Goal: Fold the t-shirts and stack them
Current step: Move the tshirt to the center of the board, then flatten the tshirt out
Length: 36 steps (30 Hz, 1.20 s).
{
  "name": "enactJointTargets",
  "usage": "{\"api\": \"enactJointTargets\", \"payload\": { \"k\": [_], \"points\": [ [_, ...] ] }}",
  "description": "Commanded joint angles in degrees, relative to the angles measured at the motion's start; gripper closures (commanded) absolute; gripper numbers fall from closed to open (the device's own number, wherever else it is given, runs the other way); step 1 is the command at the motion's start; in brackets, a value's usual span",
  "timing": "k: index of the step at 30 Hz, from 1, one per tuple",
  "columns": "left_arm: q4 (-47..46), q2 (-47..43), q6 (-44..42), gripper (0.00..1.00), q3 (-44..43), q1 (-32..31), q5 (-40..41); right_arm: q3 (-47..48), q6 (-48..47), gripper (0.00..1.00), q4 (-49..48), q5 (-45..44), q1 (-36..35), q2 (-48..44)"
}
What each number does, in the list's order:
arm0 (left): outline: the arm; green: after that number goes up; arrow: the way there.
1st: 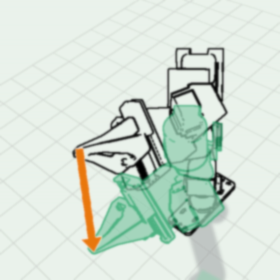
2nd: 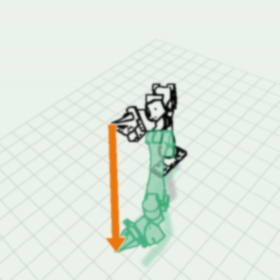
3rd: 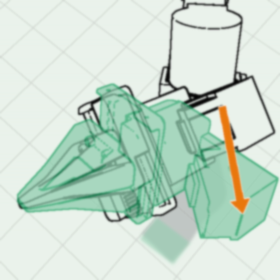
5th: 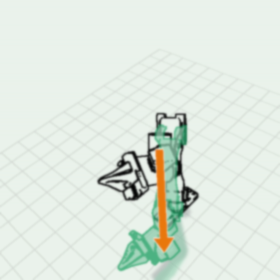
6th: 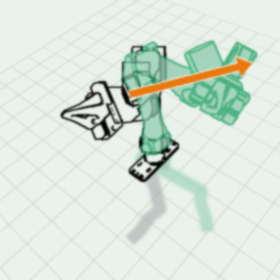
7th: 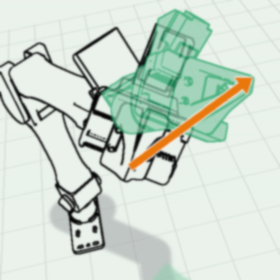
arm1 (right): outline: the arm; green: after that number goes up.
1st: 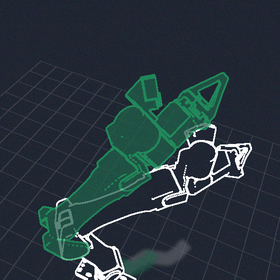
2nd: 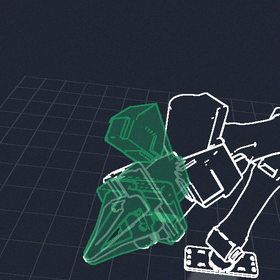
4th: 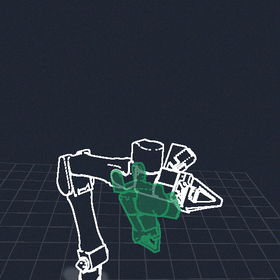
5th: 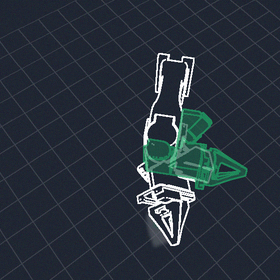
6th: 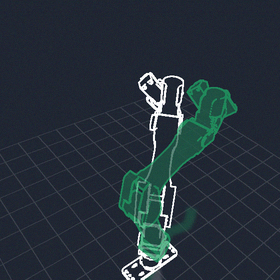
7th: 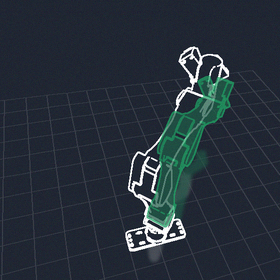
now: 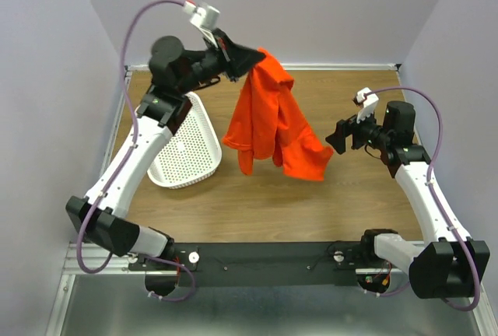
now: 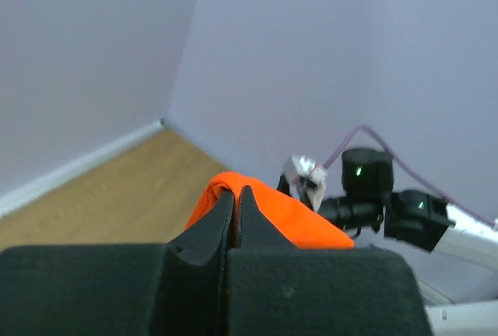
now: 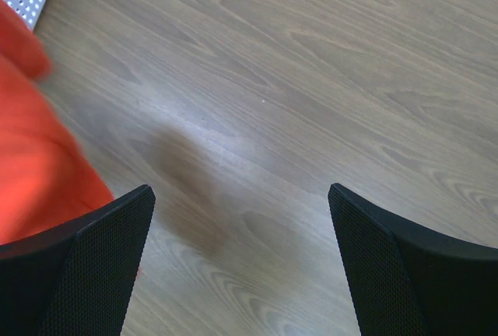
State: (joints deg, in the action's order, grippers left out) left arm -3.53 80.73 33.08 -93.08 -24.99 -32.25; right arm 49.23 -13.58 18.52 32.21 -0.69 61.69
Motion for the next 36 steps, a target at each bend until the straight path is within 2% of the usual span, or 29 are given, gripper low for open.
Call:
{"api": "enactJointTargets", "payload": {
  "k": [1, 2, 3, 5, 6, 8, 10, 13, 14, 16, 17, 19, 20, 23, 24, 26, 27, 30, 33, 36],
  "points": [
    [-4.6, 0.8, 0.3, 0.99, 10.7, -1.1, -2.2, 1.7, -0.7, 0.00, 1.0, -2.8, 0.2, -1.0],
    [-3.3, 1.2, -1.3, 0.77, 12.5, -1.1, 0.1, 1.6, -0.7, 0.00, 1.0, -3.0, 0.2, -1.0],
    [-1.2, 1.5, -3.2, 0.59, 13.7, -1.1, 3.4, 1.6, -0.7, 0.00, 1.0, -2.9, 0.2, -1.0],
    [3.4, 3.3, -9.3, 0.28, 15.8, -1.1, 12.2, 1.5, -1.2, 0.00, 1.0, -2.5, 0.2, -0.9],
    [7.3, 4.5, -12.7, 0.26, 15.8, -1.0, 16.6, 1.3, -1.4, 0.00, 1.0, -1.6, 0.2, -0.9],
    [9.6, 5.0, -15.7, 0.24, 15.2, -0.9, 19.2, 1.0, -2.0, 0.00, 1.2, 0.0, 0.2, -0.7],
    [10.4, 3.7, -18.7, 0.24, 15.4, -1.1, 21.7, 0.2, -3.2, 0.00, 1.6, 5.6, 0.2, -0.6],
    [8.9, -2.8, -23.9, 0.22, 18.7, -1.2, 31.6, -0.9, -10.2, 0.00, 6.1, 19.2, 0.1, 0.2],
    [7.9, -7.7, -25.9, 0.18, 20.5, -1.1, 33.8, -1.2, -14.8, 0.00, 9.5, 24.3, -0.3, 0.7],
    [3.8, -13.3, -27.8, 0.13, 28.2, -1.0, 36.2, -1.0, -18.3, 0.00, 12.9, 26.5, -2.0, 2.0],
    [2.3, -18.7, -28.7, 0.11, 31.1, -1.1, 37.1, -0.7, -22.6, 0.01, 17.1, 26.6, -5.6, 3.5],
    [-0.1, -25.9, -30.7, 0.09, 39.1, -1.1, 37.5, -0.4, -27.1, 0.02, 20.7, 22.5, -11.4, 4.4],
    [-0.5, -28.1, -31.1, 0.09, 41.3, -1.0, 38.0, -0.9, -29.7, 0.02, 21.7, 20.4, -18.2, 4.5],
    [-1.1, -34.5, -32.2, 0.09, 48.1, -0.9, 39.8, -4.5, -32.4, 0.05, 21.3, 10.4, -28.3, 5.5],
    [-1.0, -35.5, -32.5, 0.09, 48.9, -0.9, 40.2, -5.2, -32.0, 0.12, 19.7, 5.2, -33.5, 7.8],
    [-0.2, -38.3, -32.6, 0.09, 49.6, -0.9, 42.7, -6.2, -29.2, 0.24, 16.3, 0.4, -38.2, 11.1],
    [-0.5, -39.0, -32.7, 0.09, 49.9, -0.9, 43.2, -6.0, -28.3, 0.35, 15.3, -3.6, -42.2, 14.9],
    [-0.7, -40.1, -32.8, 0.09, 50.2, -0.9, 44.5, -4.4, -22.2, 0.43, 11.0, -10.2, -48.2, 20.5],
    [-0.2, -40.2, -34.2, 0.09, 50.5, -0.9, 44.1, -3.3, -20.0, 0.46, 8.9, -16.5, -48.6, 24.5],
    [-0.1, -40.2, -34.0, 0.09, 50.3, -0.9, 43.2, -4.9, -19.5, 0.46, 7.4, -17.6, -48.7, 22.9]
  ]
}}
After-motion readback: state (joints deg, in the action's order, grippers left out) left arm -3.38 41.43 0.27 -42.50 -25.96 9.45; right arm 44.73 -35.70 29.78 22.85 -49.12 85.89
